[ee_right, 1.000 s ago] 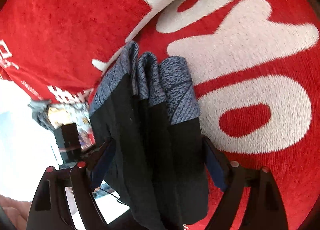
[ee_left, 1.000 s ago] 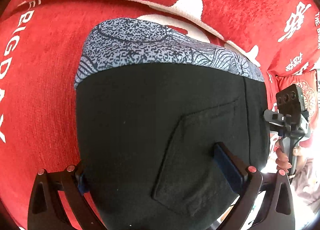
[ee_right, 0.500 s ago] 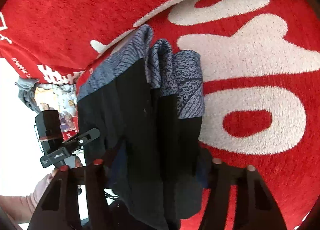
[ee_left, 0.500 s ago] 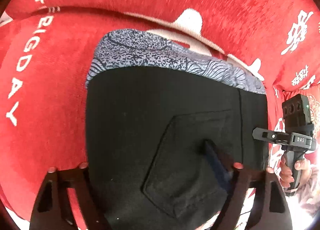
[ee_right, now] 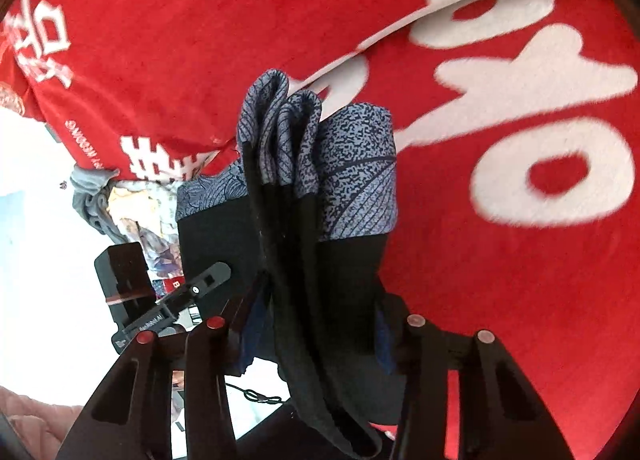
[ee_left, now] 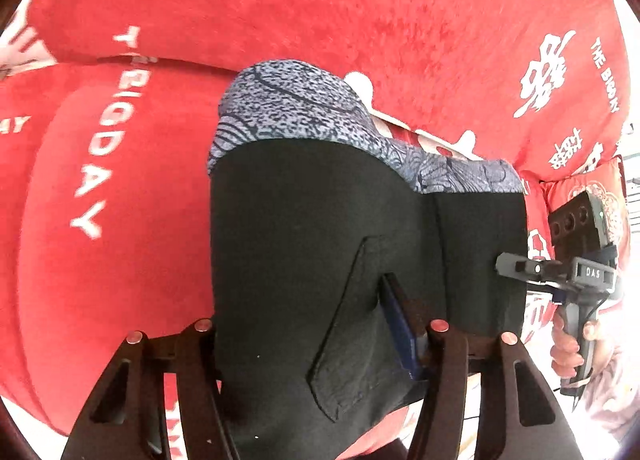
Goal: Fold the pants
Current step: 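Release the folded trousers with the right gripper and pull back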
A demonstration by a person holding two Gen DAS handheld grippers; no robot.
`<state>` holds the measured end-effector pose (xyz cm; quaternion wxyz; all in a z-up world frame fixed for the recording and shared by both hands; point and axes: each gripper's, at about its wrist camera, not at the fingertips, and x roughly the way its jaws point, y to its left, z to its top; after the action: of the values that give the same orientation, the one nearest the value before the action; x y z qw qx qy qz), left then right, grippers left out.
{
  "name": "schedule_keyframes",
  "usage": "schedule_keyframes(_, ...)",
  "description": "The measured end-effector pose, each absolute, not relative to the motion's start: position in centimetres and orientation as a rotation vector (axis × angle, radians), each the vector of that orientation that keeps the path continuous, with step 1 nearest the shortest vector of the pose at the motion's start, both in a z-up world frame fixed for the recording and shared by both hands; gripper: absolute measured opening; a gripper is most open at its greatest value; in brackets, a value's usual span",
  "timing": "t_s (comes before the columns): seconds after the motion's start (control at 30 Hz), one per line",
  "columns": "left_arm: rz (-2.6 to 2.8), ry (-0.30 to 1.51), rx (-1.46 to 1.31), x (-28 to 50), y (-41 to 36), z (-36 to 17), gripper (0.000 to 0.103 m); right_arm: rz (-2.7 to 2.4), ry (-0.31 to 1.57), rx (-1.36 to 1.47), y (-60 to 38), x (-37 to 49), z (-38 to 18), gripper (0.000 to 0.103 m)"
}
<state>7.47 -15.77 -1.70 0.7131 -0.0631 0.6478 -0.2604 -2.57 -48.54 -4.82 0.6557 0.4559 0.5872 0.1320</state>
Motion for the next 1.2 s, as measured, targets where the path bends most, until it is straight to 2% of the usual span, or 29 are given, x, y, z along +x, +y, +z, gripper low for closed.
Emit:
schedule_keyframes(0.2,-0.536,1.429,-0.085,5.3,-10.2,-0.5,0.06,0.321,1.319,1.041,-43.2,-4.1,-4.0,0.05)
schedule_keyframes(0.4,-0.442,1.48,-0.086,4.3,-5.3,-4.9,0.061,0.32,1.378,1.007,-38.2,-3.8,-6.6,0.05)
schedule_keyframes(0.43,-0.424,1.487,-0.078,4.2,-5.1,-5.9,0.065,0.304,1.391,0.98,-37.6,-3.7,-7.2,0.05)
schedule_keyframes(0.47,-0.403,1.492,-0.076,4.2,-4.3,-6.8,0.076,0.283,1.405,0.953,-37.4,-3.8,-7.7,0.05)
schedule_keyframes(0.5,-0.401,1.483,-0.084,4.3,-3.9,-7.2,0.082,0.244,1.423,0.911,-37.2,-3.9,-8.2,0.05)
schedule_keyframes(0.57,-0.414,1.455,-0.099,4.3,-3.2,-7.3,0.086,0.198,1.434,0.883,-37.4,-4.3,-9.2,0.059)
schedule_keyframes(0.6,-0.413,1.452,-0.089,4.4,-3.1,-7.4,0.092,0.173,1.433,0.87,-37.7,-4.5,-9.5,0.063)
schedule_keyframes(0.63,-0.404,1.448,-0.075,4.5,-3.0,-7.5,0.095,0.156,1.434,0.852,-37.8,-4.7,-9.6,0.073)
schedule_keyframes(0.67,-0.4,1.445,-0.065,4.5,-2.9,-7.5,0.096,0.139,1.436,0.826,-37.8,-4.8,-9.6,0.076)
schedule_keyframes(1.0,-0.327,1.397,0.149,1.7,-4.3,-3.5,0.096,-0.026,1.452,0.674,-36.4,-6.0,-5.5,0.079)
schedule_keyframes(1.2,-0.287,1.403,0.205,-0.1,-5.3,-0.6,0.096,-0.067,1.445,0.595,-34.3,-7.0,-1.5,0.085)
